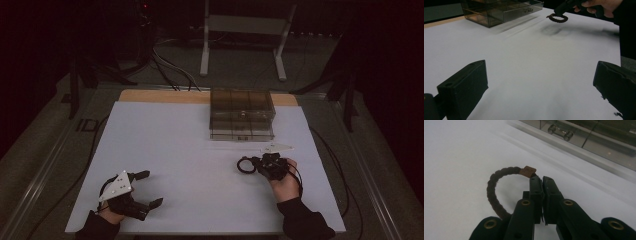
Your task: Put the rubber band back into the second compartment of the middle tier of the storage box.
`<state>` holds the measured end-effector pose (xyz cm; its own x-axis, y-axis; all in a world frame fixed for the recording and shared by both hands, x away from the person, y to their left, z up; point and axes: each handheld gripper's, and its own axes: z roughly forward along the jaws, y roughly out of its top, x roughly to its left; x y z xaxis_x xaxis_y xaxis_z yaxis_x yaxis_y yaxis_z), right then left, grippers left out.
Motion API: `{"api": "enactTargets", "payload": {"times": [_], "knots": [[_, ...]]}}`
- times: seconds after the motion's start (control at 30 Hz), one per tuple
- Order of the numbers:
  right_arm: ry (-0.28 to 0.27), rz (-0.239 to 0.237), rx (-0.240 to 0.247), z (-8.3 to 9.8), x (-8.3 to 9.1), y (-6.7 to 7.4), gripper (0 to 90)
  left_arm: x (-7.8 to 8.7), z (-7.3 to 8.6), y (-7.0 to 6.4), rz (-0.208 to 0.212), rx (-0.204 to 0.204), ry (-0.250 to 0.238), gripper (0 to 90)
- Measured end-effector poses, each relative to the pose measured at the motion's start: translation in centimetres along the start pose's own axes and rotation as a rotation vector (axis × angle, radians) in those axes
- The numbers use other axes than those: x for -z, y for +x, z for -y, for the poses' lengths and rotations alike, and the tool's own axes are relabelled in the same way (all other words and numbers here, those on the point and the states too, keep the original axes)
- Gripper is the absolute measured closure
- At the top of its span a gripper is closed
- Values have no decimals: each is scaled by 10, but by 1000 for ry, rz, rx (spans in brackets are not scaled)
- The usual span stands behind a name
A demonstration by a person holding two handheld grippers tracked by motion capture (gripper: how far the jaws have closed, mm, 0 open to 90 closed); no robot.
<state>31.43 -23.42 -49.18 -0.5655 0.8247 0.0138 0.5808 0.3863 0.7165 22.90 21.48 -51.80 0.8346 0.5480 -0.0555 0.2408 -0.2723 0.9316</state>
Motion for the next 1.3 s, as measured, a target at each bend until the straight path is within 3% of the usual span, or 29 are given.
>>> {"api": "enactTargets", "payload": {"times": [0.67, 1.3], "knots": [[-21, -14, 41, -21, 3, 5, 868, 0, 0, 0, -2, 0, 0, 3], [-56, 0, 43, -46, 9, -3, 867, 0, 0, -1, -1, -3, 1, 3]]}}
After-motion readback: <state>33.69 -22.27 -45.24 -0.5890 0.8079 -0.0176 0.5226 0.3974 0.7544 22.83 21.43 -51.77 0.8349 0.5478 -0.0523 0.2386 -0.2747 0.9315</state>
